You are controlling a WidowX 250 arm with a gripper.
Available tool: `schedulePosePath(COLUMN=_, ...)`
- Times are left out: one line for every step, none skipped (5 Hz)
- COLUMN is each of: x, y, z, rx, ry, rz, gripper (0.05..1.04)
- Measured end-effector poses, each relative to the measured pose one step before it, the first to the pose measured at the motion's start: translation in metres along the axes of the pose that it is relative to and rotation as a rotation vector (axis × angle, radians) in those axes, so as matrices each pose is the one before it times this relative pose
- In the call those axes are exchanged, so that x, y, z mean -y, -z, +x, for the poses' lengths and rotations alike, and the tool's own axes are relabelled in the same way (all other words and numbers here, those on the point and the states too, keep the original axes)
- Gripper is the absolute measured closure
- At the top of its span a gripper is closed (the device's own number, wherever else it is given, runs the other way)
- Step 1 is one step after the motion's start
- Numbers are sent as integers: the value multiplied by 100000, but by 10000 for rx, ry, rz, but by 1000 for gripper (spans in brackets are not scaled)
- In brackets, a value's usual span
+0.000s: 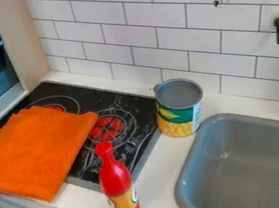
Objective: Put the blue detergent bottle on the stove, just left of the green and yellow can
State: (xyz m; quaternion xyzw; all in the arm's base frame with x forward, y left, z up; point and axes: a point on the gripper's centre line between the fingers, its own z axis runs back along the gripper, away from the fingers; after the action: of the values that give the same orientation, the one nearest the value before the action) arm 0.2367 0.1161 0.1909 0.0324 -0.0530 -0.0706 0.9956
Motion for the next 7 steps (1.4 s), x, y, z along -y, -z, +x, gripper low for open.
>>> schedulePosePath(x=84, y=644, z=-48, rx=-202, ry=16, rz=-139, gripper=83)
schedulePosePath(x=-2751, y=93, z=-168, rx=-14, ry=23, rz=116, gripper=83)
schedulePosePath(x=-3319, y=-131, z=-667, rx=-30, ry=-556, rz=704, gripper=83)
schedulePosePath(x=-1431, y=1082, z=-692, rx=-722, ry=-50, rz=460, gripper=83)
schedulePosePath(x=-387, y=187, z=-222, rx=-142, ry=-359, rz=263, gripper=83)
schedulePosePath(x=-473, y=187, z=-706, rx=-15, ry=-266, rz=-178, gripper=83)
schedulePosePath(x=-675, y=603, z=-475, rx=-403, ry=19, rz=-354, gripper=83)
